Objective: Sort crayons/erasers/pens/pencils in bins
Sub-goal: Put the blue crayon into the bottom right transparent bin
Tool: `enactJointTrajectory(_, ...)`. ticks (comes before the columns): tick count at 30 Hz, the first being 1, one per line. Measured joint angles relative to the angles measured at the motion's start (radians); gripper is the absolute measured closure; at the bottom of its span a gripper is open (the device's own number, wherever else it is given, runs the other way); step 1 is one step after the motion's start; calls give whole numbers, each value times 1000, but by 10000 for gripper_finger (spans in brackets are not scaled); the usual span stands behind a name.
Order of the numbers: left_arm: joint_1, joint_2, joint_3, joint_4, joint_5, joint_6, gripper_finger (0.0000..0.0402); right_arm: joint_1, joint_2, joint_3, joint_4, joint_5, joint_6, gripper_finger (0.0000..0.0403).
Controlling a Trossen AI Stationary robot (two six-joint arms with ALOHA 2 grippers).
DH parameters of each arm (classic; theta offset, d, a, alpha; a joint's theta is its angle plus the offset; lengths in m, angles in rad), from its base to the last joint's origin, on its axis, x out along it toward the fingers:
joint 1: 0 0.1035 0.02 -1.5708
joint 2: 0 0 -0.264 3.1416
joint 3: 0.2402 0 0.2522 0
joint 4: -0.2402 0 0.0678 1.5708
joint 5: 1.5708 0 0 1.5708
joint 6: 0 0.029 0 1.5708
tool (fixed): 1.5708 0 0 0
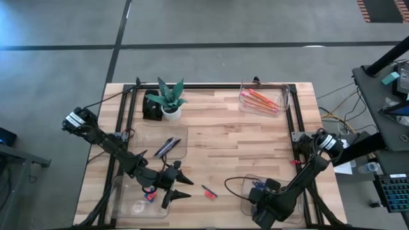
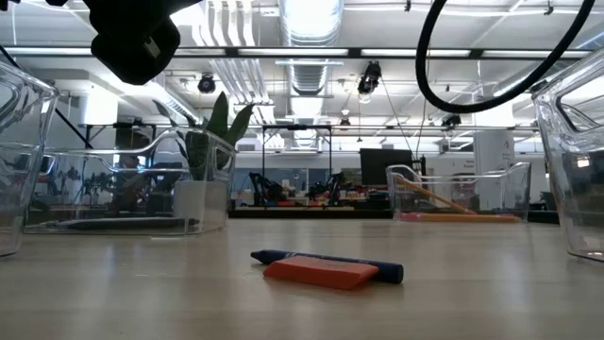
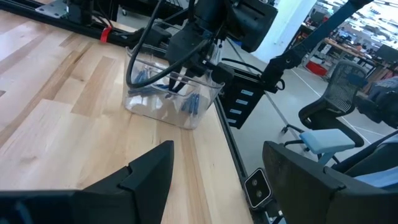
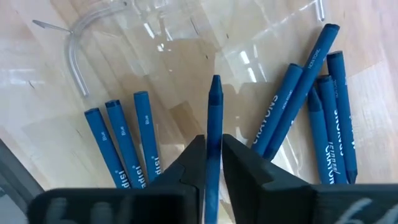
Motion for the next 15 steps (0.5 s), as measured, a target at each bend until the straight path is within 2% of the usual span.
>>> enactJointTrajectory(9, 0, 0, 0, 0, 0, 0, 169, 0, 0, 14, -32, -15, -10, 302)
enactJointTrajectory(13, 0, 0, 0, 0, 0, 0, 169, -1, -4, 81, -197, -102, -1, 291)
enactJointTrajectory(15, 0, 0, 0, 0, 0, 0, 169, 0, -15, 127, -289, -107, 13, 289)
